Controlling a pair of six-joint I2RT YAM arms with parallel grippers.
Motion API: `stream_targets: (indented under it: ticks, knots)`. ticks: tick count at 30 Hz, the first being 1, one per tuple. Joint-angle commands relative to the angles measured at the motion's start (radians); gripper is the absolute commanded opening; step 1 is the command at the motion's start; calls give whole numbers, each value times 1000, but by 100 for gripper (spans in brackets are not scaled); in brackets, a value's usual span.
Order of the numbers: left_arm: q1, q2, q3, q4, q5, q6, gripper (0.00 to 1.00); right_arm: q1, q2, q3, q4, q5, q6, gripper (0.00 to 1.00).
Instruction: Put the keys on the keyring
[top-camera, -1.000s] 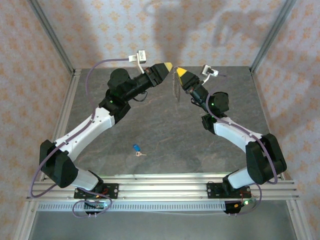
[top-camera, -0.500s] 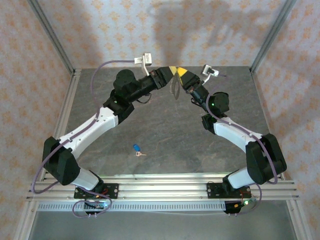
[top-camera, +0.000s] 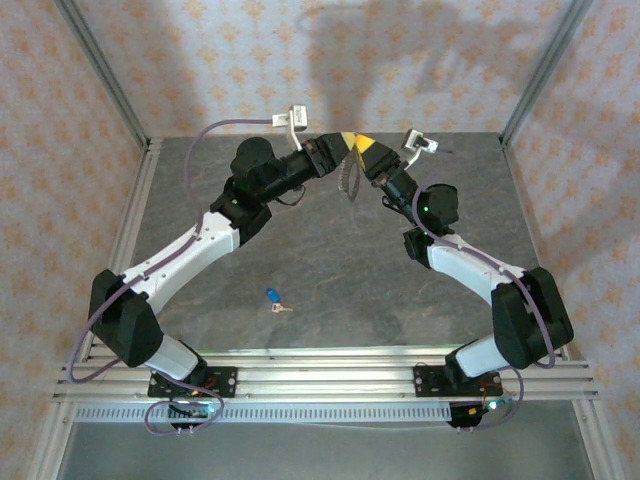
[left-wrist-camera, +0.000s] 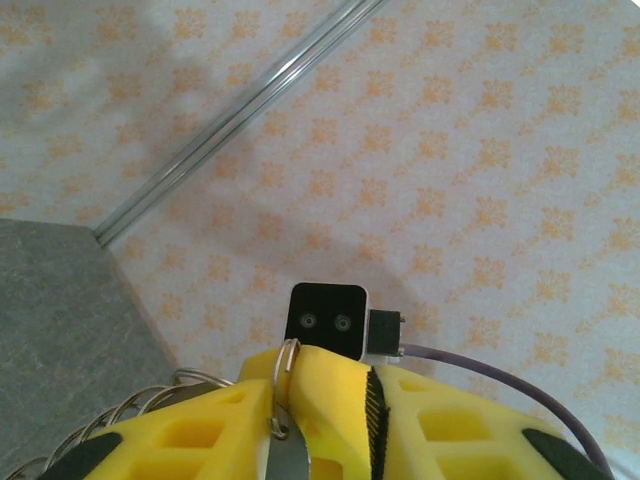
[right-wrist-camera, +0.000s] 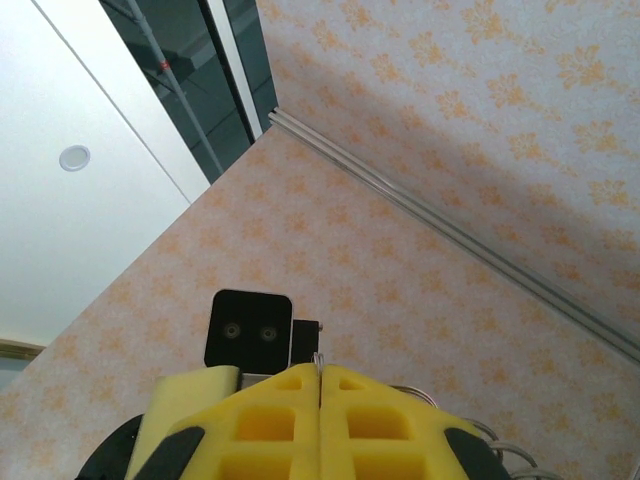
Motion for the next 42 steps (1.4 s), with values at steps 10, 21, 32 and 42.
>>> stream_targets:
  ticks: [10, 21, 32, 42]
  knots:
    - [-15, 21, 48, 11, 5, 40, 0, 5, -13, 10, 57, -37, 12, 0]
    - [21, -14, 61, -107, 105, 187, 0, -144, -232, -31, -377, -42, -88, 52]
    - [68, 23, 165, -279, 375, 369, 0, -191, -264, 33, -559, -250, -214, 47]
    - [70, 52, 199, -307, 448, 387, 0, -184, -264, 21, -451, -338, -167, 36]
